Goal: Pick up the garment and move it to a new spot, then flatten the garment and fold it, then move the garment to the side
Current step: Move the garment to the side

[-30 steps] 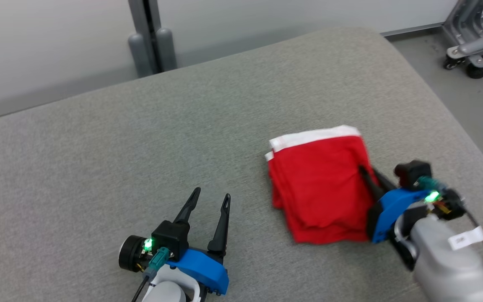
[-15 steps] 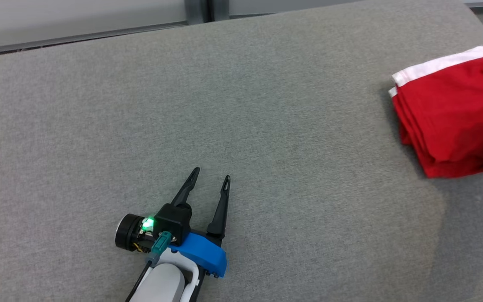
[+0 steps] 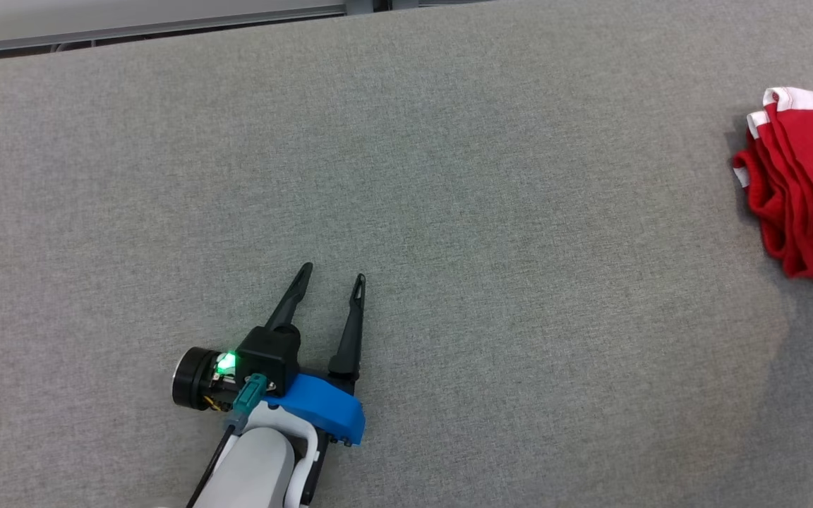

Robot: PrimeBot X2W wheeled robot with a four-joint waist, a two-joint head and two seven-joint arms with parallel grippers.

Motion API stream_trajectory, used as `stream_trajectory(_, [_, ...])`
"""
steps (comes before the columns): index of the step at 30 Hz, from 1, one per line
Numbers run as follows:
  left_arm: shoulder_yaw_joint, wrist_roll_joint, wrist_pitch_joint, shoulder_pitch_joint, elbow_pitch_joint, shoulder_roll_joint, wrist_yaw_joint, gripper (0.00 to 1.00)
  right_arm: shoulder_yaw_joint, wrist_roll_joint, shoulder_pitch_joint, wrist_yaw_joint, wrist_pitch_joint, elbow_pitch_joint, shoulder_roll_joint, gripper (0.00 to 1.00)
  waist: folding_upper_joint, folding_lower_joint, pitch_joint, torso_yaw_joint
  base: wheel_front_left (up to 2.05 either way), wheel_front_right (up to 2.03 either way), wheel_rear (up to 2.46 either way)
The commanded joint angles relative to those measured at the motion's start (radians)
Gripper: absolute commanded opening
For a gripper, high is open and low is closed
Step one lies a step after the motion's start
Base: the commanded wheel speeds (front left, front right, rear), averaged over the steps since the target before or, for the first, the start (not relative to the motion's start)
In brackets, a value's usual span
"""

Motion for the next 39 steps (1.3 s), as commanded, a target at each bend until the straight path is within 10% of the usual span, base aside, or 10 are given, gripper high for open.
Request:
stream_trajectory(1, [0.017, -0.002, -0.002, -0.011, -0.002, 0.004, 0.011, 1.0, -0.041, -0.016, -0.01, 0.0, -0.014, -0.025, 0.043, 1.0, 0.0, -0.0001, -0.009, 0.001, 0.0, 0.0, 0.0])
stream_trajectory(20, [0.219, 0.003, -0.002, 0.07, -0.031, 0.003, 0.058, 1.0, -0.032, 0.12, 0.414, 0.0, -0.019, -0.576, 0.411, 1.0, 0.0, -0.0001, -0.121, 0.081, 0.0, 0.0, 0.0])
stream_trajectory(39, [0.247, -0.024, -0.002, 0.189, 0.01, 0.003, 0.063, 1.0, -0.049, 0.119, 0.697, 0.0, -0.019, -0.638, 0.505, 1.0, 0.0, -0.0001, -0.302, 0.139, 0.0, 0.0, 0.0])
